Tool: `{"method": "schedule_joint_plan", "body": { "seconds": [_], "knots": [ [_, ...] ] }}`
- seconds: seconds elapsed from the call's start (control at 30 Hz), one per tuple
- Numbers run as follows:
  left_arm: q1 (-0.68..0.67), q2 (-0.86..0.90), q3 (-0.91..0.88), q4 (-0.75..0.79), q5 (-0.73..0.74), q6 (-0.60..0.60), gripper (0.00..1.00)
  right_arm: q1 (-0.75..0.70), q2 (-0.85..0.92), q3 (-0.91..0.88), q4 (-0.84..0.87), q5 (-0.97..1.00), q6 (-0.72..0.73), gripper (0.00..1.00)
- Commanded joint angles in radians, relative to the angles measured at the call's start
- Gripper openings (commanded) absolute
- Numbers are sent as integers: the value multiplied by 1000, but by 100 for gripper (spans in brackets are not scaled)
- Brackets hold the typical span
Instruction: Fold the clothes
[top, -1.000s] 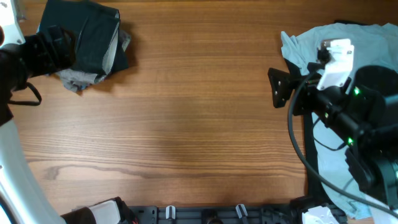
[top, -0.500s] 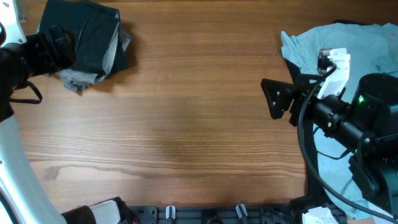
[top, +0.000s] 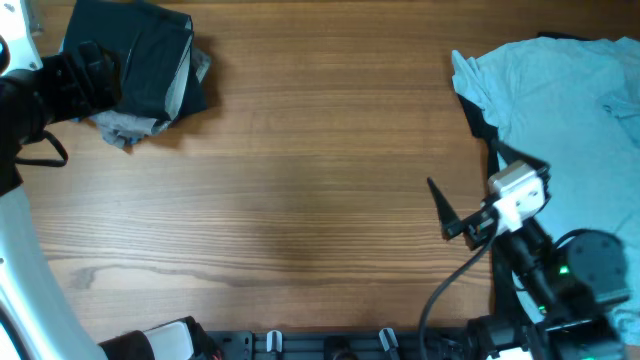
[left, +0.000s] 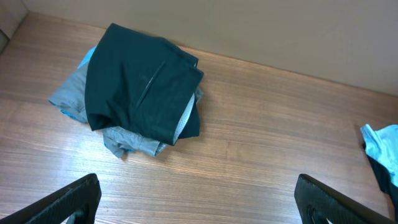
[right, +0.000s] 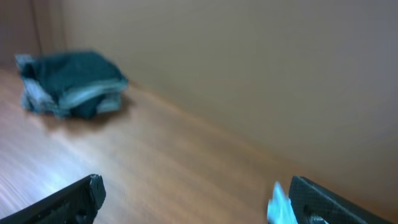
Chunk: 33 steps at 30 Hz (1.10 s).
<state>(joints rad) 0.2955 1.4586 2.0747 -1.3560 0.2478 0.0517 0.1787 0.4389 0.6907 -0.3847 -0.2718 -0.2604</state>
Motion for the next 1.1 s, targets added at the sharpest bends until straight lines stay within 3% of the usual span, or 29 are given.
{"method": "schedule_joint_plan", "body": {
  "seconds": [0.0, 0.23, 0.3, 1.07],
  "knots": [
    [4, 2, -2, 0, -7, 21, 100, -35, -153, -226, 97, 11, 94, 100],
    [4, 2, -2, 0, -7, 21, 100, -36, -435, -620, 370, 10, 114, 100],
    [4, 2, -2, 0, -7, 21, 100, -36, -430, -690, 453, 10, 113, 100],
    [3, 2, -2, 0, -6, 21, 100, -36, -425, -685, 407, 10, 109, 99]
  ]
}}
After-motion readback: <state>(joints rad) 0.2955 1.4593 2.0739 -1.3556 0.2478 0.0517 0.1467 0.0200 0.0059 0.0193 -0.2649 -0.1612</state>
